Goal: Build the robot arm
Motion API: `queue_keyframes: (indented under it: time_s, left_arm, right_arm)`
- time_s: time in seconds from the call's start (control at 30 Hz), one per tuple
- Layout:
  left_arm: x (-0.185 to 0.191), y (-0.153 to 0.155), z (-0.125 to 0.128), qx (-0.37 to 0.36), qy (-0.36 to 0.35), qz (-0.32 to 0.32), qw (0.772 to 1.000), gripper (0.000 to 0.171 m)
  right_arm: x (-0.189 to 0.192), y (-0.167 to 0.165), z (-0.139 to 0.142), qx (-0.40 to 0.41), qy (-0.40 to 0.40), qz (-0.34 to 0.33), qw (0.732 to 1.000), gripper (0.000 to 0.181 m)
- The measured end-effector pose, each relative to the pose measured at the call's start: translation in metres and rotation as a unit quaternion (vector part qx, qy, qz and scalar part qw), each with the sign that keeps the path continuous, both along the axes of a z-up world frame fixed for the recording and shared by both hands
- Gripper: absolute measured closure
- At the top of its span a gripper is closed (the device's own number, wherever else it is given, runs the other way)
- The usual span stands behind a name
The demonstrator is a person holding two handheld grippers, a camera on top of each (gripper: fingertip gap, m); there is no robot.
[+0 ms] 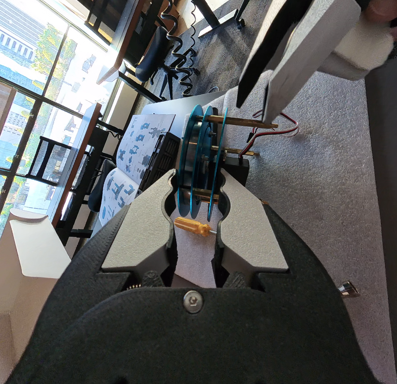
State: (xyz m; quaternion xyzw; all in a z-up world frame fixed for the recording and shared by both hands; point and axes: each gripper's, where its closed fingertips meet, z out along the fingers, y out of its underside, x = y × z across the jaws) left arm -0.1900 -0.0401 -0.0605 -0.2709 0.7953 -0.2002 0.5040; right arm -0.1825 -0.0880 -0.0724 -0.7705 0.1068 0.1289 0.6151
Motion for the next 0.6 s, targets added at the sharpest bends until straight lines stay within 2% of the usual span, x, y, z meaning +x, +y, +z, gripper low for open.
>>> queue_keyframes:
  time_s: [0.2, 0.47, 0.57, 0.6]
  left_arm:
    - [-0.001, 0.007, 0.002, -0.012, -0.026, 0.014, 1.000, 0.139]
    - [-0.004, 0.005, 0.003, -0.009, -0.046, 0.005, 0.999, 0.140]
    - [-0.003, 0.002, 0.003, 0.005, -0.053, 0.000, 0.999, 0.141]
    - [-0.002, 0.001, 0.003, 0.012, -0.055, -0.002, 0.998, 0.141]
  right_arm:
    - [-0.006, 0.019, -0.016, -0.046, -0.015, -0.015, 0.999, 0.119]
    - [0.003, 0.042, -0.020, -0.054, 0.035, -0.013, 0.998, 0.134]
    - [0.002, 0.047, -0.024, -0.069, 0.021, 0.006, 0.997, 0.159]
    - [0.004, 0.047, -0.025, -0.071, 0.003, 0.003, 0.997, 0.163]
